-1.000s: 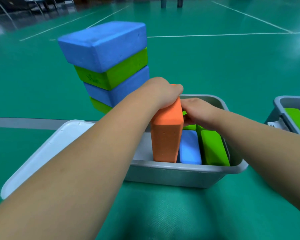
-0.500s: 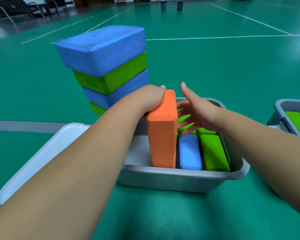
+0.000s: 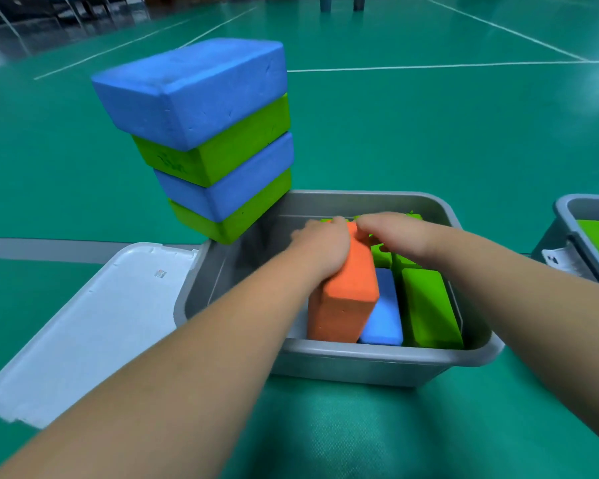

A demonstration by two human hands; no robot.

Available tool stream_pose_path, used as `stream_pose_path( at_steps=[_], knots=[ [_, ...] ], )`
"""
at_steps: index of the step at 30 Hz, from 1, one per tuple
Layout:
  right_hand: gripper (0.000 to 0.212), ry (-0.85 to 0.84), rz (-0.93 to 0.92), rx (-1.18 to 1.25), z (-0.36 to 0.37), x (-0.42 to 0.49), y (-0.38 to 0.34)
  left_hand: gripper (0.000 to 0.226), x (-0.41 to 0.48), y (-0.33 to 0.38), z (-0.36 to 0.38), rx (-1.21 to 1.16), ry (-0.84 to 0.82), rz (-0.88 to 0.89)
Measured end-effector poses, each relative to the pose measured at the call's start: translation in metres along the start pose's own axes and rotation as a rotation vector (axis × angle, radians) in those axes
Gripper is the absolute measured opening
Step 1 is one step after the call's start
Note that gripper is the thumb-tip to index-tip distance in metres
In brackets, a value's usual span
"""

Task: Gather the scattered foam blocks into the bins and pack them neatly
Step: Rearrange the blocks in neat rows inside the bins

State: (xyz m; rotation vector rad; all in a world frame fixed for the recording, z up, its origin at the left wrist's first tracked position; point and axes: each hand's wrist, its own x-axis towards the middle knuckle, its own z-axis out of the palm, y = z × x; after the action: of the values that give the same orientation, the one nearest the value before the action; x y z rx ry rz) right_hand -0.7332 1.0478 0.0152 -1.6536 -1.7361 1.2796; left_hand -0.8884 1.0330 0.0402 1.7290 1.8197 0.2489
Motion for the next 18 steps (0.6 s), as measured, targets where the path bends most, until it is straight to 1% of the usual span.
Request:
stream_pose_path(
  at_steps=[1,2,3,4,6,7,8,10,11,12,14,16,17,18],
  knots=[
    [0.025,-0.003,-0.008,-0.034,0.0,0.002,0.005,0.041,0.002,-0.001,0.006,-0.063,-0.031,-0.026],
    [0.037,-0.019,-0.011,-0.039,-0.001,0.004,0.011,0.044,0.005,-0.003,0.009,-0.123,-0.053,-0.044],
    [0.049,-0.048,-0.006,-0.027,-0.002,0.006,0.015,0.05,0.007,-0.004,0.01,-0.191,-0.074,-0.054],
    [0.055,-0.072,-0.005,-0.022,-0.004,0.007,0.018,0.061,0.009,-0.006,0.011,-0.257,-0.107,-0.064],
    [0.045,-0.109,-0.032,-0.03,-0.004,0.008,0.02,0.083,0.015,-0.013,0.014,-0.385,-0.189,-0.1],
    [0.041,-0.128,-0.039,-0.037,-0.004,0.007,0.021,0.089,0.018,-0.017,0.017,-0.445,-0.217,-0.118],
    [0.038,-0.136,-0.049,-0.045,-0.004,0.008,0.022,0.09,0.023,-0.022,0.019,-0.494,-0.232,-0.136],
    [0.027,-0.147,-0.078,-0.045,-0.004,0.013,0.025,0.084,0.027,-0.028,0.019,-0.542,-0.253,-0.144],
    [0.025,-0.147,-0.08,-0.06,-0.004,0.015,0.025,0.079,0.03,-0.031,0.019,-0.55,-0.26,-0.136],
    [0.027,-0.15,-0.069,-0.08,-0.003,0.019,0.027,0.075,0.034,-0.035,0.021,-0.554,-0.263,-0.132],
    [0.043,-0.182,-0.054,-0.138,-0.001,0.025,0.031,0.073,0.039,-0.041,0.028,-0.568,-0.283,-0.13],
    [0.069,-0.22,-0.05,-0.25,0.0,0.031,0.037,0.078,0.045,-0.047,0.038,-0.565,-0.288,-0.135],
    [0.08,-0.222,-0.043,-0.321,-0.001,0.034,0.038,0.082,0.049,-0.049,0.041,-0.561,-0.286,-0.138],
    [0.087,-0.212,-0.026,-0.38,-0.003,0.037,0.04,0.083,0.052,-0.051,0.045,-0.561,-0.283,-0.14]
  ],
)
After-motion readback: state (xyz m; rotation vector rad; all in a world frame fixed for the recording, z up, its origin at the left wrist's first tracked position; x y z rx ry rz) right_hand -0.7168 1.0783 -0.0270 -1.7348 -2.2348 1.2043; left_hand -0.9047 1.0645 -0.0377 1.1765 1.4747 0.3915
